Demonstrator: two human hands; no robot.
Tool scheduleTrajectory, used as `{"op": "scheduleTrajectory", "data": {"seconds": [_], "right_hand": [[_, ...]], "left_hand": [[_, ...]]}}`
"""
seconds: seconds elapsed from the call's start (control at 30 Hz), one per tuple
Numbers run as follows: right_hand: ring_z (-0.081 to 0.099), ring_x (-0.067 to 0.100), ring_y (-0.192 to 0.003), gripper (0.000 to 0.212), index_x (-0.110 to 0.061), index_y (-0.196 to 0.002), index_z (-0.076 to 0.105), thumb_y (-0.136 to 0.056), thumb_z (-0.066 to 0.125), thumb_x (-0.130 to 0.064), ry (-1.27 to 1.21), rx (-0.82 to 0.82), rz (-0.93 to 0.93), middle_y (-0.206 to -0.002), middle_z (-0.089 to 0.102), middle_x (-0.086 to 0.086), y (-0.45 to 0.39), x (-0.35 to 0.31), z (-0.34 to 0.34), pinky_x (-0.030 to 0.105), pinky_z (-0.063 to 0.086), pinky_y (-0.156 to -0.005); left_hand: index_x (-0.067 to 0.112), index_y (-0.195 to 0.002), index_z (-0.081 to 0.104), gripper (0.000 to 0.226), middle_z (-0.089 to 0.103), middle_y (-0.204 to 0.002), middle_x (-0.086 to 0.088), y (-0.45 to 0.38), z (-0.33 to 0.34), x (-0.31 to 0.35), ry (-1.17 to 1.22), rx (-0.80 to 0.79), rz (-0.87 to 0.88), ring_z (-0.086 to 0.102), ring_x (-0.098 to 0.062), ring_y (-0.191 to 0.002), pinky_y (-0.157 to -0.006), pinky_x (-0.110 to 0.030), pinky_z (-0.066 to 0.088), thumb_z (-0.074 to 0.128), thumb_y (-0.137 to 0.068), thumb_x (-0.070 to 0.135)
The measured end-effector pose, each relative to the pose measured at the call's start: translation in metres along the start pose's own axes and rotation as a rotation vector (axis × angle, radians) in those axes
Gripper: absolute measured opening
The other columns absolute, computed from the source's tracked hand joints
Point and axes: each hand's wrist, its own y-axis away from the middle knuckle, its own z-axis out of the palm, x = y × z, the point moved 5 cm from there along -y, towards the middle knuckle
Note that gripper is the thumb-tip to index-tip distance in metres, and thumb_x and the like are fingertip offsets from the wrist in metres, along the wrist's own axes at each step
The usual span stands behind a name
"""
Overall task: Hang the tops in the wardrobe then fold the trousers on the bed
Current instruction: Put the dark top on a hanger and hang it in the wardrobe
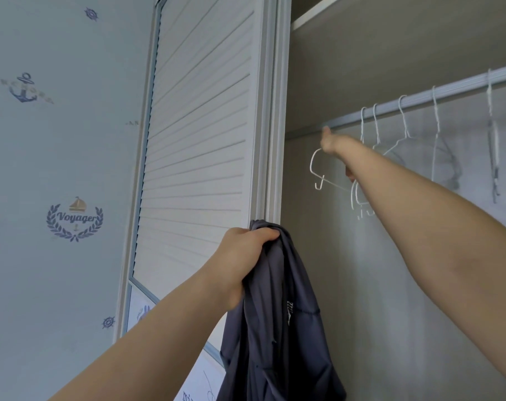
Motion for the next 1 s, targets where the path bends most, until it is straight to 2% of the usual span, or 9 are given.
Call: {"op": "scheduleTrajectory", "data": {"seconds": [0.1, 0.2, 0.27, 0.33, 0.43, 0.57, 0.63, 0.73, 1.0], "right_hand": [[0.056, 0.04, -0.107, 0.048, 0.0, -0.131, 0.05, -0.095, 0.039, -0.03, 0.18, -0.034, -0.005, -0.131, 0.053, 0.022, 0.002, -0.002, 0.005, 0.042, 0.046, -0.088], [0.05, 0.034, -0.062, 0.032, 0.003, -0.101, 0.054, -0.094, 0.041, -0.025, 0.207, -0.07, 0.039, -0.062, 0.063, 0.018, 0.003, 0.005, 0.008, 0.033, 0.044, -0.061], [0.047, 0.028, -0.055, 0.037, 0.008, -0.075, 0.051, -0.094, 0.045, -0.024, 0.148, -0.056, 0.055, -0.03, 0.05, 0.013, 0.004, 0.006, 0.005, 0.029, 0.042, -0.052], [0.057, 0.019, -0.052, 0.035, 0.004, -0.061, 0.057, -0.09, 0.053, -0.015, 0.066, -0.028, 0.023, -0.031, 0.053, 0.007, 0.007, 0.012, 0.004, 0.024, 0.045, -0.049], [0.065, 0.014, -0.054, 0.013, -0.005, -0.076, 0.057, -0.088, 0.053, -0.005, -0.188, -0.001, -0.08, -0.033, 0.051, -0.016, 0.018, 0.012, -0.002, 0.018, 0.051, -0.048], [0.051, 0.018, -0.028, 0.019, 0.003, -0.08, 0.062, -0.094, 0.059, -0.01, -0.221, -0.039, -0.07, -0.026, 0.047, 0.002, 0.044, 0.004, -0.012, 0.019, 0.037, -0.027], [0.048, 0.013, -0.022, 0.028, 0.004, -0.083, 0.057, -0.101, 0.045, -0.014, -0.331, -0.049, -0.145, -0.028, 0.05, 0.001, 0.06, -0.003, -0.017, 0.018, 0.029, -0.021], [0.058, 0.017, -0.031, 0.022, 0.004, -0.106, 0.043, -0.103, 0.033, -0.016, -0.449, -0.039, -0.171, -0.047, 0.062, 0.013, 0.105, 0.003, -0.02, 0.011, 0.025, -0.025], [0.059, 0.014, -0.033, 0.018, -0.018, -0.088, 0.043, -0.093, 0.049, -0.035, -0.351, 0.012, -0.37, -0.045, 0.055, 0.003, 0.256, 0.078, -0.017, 0.026, 0.038, -0.045]], "left_hand": [[0.001, -0.102, 0.068, 0.027, 0.074, -0.098, -0.017, 0.0, 0.0, 0.0, 0.0, 0.001, 0.005, 0.07, -0.024, -0.079, -0.07, -0.03, 0.057, 0.066, -0.088, 0.024], [0.001, -0.102, 0.068, 0.027, 0.074, -0.098, -0.016, -0.001, -0.001, 0.0, -0.009, -0.001, 0.011, 0.07, -0.024, -0.079, -0.07, -0.03, 0.056, 0.066, -0.089, 0.024], [0.001, -0.103, 0.068, 0.027, 0.074, -0.099, -0.016, -0.001, -0.002, 0.0, -0.014, 0.004, 0.011, 0.07, -0.026, -0.083, -0.072, -0.031, 0.056, 0.066, -0.089, 0.024], [0.002, -0.103, 0.068, 0.026, 0.074, -0.1, -0.016, -0.001, -0.001, 0.0, -0.012, 0.014, 0.006, 0.07, -0.028, -0.088, -0.074, -0.033, 0.057, 0.066, -0.089, 0.024], [0.002, -0.101, 0.068, 0.025, 0.074, -0.1, -0.017, 0.001, 0.0, 0.001, -0.01, 0.018, 0.004, 0.07, -0.028, -0.087, -0.075, -0.033, 0.057, 0.067, -0.089, 0.024], [0.001, -0.1, 0.068, 0.025, 0.075, -0.095, -0.016, 0.001, -0.001, 0.002, -0.011, 0.021, -0.002, 0.07, -0.025, -0.077, -0.069, -0.03, 0.056, 0.067, -0.089, 0.023], [0.002, -0.1, 0.068, 0.025, 0.075, -0.093, -0.015, 0.0, -0.002, 0.002, -0.017, 0.029, -0.002, 0.07, -0.024, -0.077, -0.066, -0.028, 0.056, 0.067, -0.088, 0.024], [0.001, -0.101, 0.068, 0.025, 0.075, -0.092, -0.014, 0.001, -0.002, 0.003, -0.029, 0.029, 0.002, 0.07, -0.024, -0.076, -0.063, -0.027, 0.055, 0.067, -0.088, 0.023], [0.002, -0.104, 0.066, 0.026, 0.073, -0.095, -0.016, 0.013, -0.005, 0.006, -0.001, 0.037, -0.025, 0.067, -0.026, -0.076, -0.066, -0.029, 0.055, 0.069, -0.087, 0.021]]}}
